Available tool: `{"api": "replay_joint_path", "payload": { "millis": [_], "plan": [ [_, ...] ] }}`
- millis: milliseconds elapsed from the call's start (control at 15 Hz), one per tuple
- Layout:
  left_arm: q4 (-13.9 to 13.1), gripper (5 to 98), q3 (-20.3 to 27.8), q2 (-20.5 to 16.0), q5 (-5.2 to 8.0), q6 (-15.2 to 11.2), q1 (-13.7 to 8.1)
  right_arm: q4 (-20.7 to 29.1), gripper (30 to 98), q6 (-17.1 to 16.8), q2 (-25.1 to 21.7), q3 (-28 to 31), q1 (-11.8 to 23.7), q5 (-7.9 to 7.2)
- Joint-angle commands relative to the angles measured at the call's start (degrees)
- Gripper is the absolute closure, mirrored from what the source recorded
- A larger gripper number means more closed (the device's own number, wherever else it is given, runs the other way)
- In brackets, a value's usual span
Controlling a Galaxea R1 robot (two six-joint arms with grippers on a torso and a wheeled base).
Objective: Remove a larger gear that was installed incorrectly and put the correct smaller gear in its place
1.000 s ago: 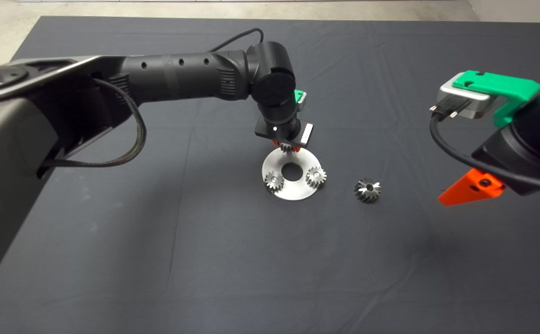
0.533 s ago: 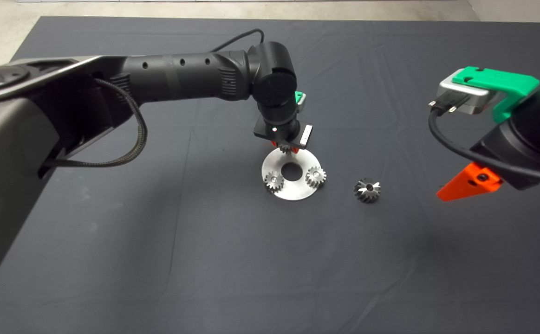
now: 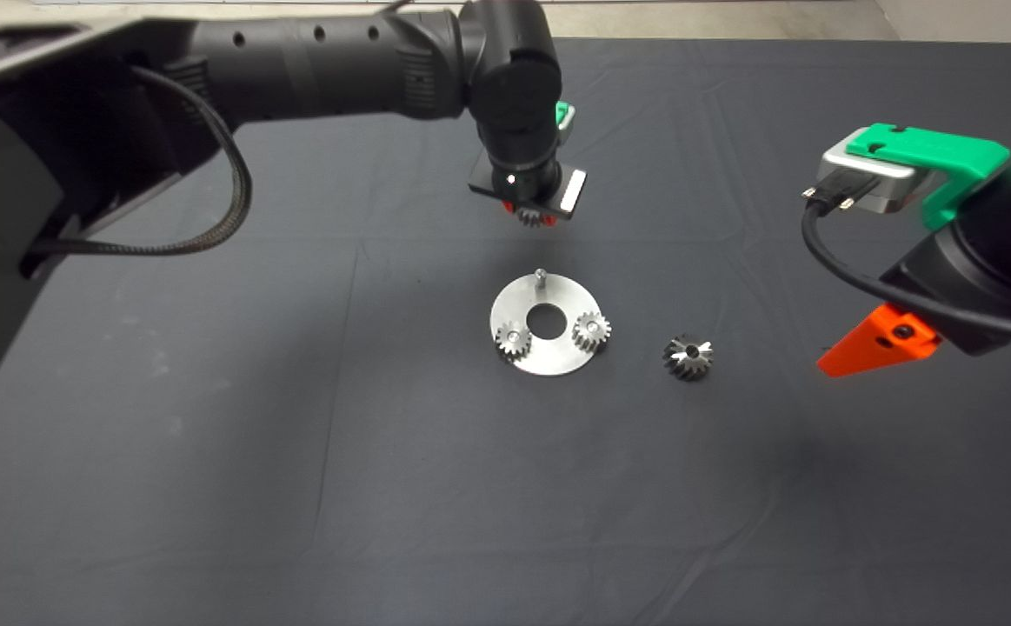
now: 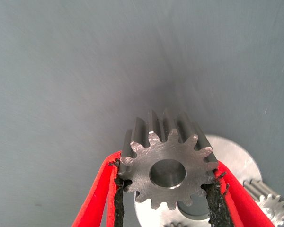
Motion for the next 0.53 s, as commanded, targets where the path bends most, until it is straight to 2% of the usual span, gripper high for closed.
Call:
{"api": "replay_joint_path", "payload": {
  "millis": [0,67,133,200,400,467],
  "plan": [
    [0.10,68.9,2.75,0.20,0.02,0.36,-0.79,1.83,36.2,0.24,-1.17,0.31,1.49,-0.74],
    [0.10,68.9,3.42,0.20,0.23,0.36,-0.62,1.83,36.2,0.24,-1.61,0.40,1.49,-0.69],
    [0.10,68.9,3.51,0.20,1.41,0.53,-0.53,1.83,36.2,0.24,-1.70,0.48,1.41,-0.67],
    [0.10,68.9,3.95,0.20,3.22,1.04,-0.44,1.83,36.2,0.24,-1.79,0.83,1.41,-0.66],
    [0.02,68.9,4.71,0.25,3.45,1.94,-0.21,1.74,36.2,0.24,-1.83,1.28,1.41,-0.57],
    [0.02,68.9,5.18,0.29,3.42,1.98,0.50,1.74,36.2,0.24,-1.79,1.28,1.41,-0.57]
  ]
}}
